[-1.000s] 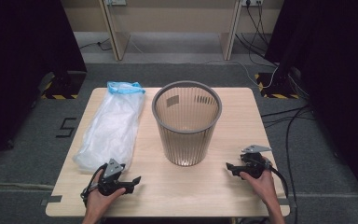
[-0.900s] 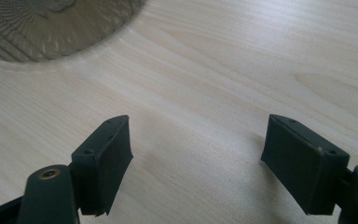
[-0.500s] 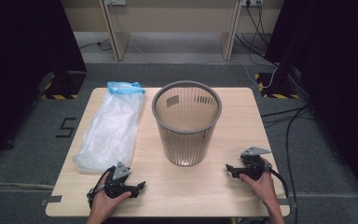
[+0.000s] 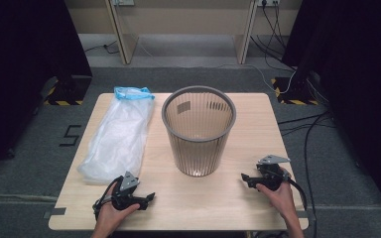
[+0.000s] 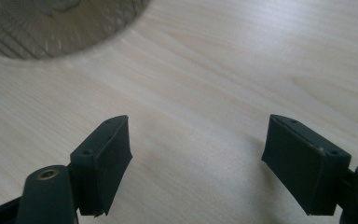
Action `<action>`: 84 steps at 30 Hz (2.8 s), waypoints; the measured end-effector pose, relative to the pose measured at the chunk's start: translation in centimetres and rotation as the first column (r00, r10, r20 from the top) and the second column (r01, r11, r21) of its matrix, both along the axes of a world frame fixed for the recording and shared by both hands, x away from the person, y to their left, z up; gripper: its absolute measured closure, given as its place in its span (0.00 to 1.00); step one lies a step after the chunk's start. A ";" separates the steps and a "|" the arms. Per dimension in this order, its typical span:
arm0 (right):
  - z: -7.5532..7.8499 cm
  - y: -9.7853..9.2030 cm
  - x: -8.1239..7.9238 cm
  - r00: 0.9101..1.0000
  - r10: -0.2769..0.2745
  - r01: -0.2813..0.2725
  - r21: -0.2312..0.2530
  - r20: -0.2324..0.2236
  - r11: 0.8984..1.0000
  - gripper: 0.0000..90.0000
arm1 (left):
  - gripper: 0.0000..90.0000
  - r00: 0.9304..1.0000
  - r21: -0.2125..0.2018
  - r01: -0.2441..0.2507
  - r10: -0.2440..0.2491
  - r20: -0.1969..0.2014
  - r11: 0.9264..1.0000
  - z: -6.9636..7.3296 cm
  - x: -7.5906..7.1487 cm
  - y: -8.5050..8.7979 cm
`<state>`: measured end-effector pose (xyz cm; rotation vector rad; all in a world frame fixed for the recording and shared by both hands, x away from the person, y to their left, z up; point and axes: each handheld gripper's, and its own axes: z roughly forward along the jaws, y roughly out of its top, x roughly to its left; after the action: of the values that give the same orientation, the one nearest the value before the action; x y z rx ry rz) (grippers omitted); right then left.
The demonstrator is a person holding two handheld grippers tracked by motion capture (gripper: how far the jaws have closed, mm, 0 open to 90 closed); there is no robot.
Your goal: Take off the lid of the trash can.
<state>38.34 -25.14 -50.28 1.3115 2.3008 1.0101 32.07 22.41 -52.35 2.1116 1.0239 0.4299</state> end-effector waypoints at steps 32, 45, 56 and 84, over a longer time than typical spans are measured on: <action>17.0 1.2 6.5 0.987 -0.030 0.019 0.071 0.156 0.997 0.18 | 0.14 1.000 -0.001 -0.002 0.002 -0.001 1.000 0.0 0.0 0.0; 21.9 3.1 10.2 0.982 -0.021 -0.001 0.119 0.189 0.993 0.27 | 0.14 1.000 -0.001 -0.002 0.002 -0.001 1.000 0.0 0.0 0.0; 23.8 5.9 10.5 0.975 0.069 -0.094 0.109 0.214 0.990 0.38 | 0.14 1.000 -0.001 -0.002 0.002 -0.001 1.000 0.0 0.0 0.0; 21.5 9.3 12.3 0.976 0.195 -0.197 0.005 0.102 0.980 0.75 | 0.14 1.000 -0.001 -0.001 0.001 0.000 1.000 0.0 0.0 0.0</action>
<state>50.62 -15.82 -28.76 1.0286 2.3844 1.1298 32.06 22.39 -52.33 2.1107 1.0253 0.4301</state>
